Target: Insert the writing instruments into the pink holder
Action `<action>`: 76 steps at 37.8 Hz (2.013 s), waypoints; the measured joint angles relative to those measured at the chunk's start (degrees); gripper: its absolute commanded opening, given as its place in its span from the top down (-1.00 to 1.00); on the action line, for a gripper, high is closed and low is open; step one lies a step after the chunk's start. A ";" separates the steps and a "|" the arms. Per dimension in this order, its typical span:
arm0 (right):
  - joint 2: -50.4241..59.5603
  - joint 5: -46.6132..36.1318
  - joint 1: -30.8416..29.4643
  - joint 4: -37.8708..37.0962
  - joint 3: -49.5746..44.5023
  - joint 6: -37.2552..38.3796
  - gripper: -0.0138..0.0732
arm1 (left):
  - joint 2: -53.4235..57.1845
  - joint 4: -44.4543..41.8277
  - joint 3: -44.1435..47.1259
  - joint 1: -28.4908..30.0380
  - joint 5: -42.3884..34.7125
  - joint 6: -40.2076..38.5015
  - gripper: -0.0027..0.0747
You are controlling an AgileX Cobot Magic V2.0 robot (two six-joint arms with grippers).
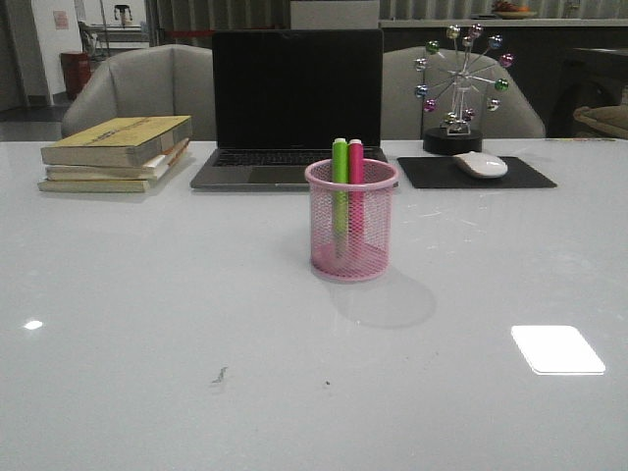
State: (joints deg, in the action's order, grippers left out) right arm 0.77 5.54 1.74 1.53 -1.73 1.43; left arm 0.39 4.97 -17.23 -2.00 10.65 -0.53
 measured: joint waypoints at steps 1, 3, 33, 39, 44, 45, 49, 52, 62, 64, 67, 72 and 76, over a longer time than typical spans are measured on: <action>0.00 0.00 0.00 0.00 0.00 0.00 0.63 | 0.00 -0.49 0.89 -0.49 -1.26 0.00 0.67; 0.00 0.00 0.00 0.00 0.00 0.00 0.63 | 0.00 -1.06 2.79 -0.86 -3.55 0.00 0.67; 0.00 0.00 0.00 0.00 0.00 0.00 0.63 | 0.00 -3.50 17.49 -1.13 -7.07 0.00 0.67; 0.00 0.00 0.00 0.00 0.00 0.00 0.63 | 0.00 -3.37 17.49 -1.13 -7.07 0.00 0.67; 0.00 0.00 0.00 0.00 0.00 0.00 0.63 | 0.00 -3.27 17.49 -1.13 -7.07 0.00 0.67; 0.00 0.00 0.00 0.00 0.00 0.00 0.63 | 0.00 -3.27 17.49 -1.13 -7.07 0.00 0.67; 0.00 0.00 0.00 0.00 0.00 0.00 0.63 | 0.00 -3.27 17.49 -1.13 -7.07 0.00 0.67; 0.00 0.00 0.00 0.00 0.00 0.00 0.63 | 0.00 -3.27 17.49 -1.13 -7.07 0.00 0.67; 0.00 0.00 0.00 0.00 0.00 0.00 0.63 | 0.00 -3.27 17.49 -1.13 -7.07 0.00 0.67; 0.00 0.00 0.00 0.00 0.00 0.00 0.63 | 0.00 -3.27 17.49 -1.13 -7.07 0.00 0.67; 0.00 0.00 0.00 0.00 0.00 0.00 0.63 | 0.00 -3.27 17.49 -1.13 -7.07 0.00 0.67; 0.00 0.00 0.00 0.00 0.00 0.00 0.63 | 0.00 -3.25 17.49 -1.13 -7.07 0.00 0.67; 0.00 0.00 0.00 0.00 0.00 0.00 0.63 | 0.00 -3.15 17.49 -1.13 -7.07 0.00 0.67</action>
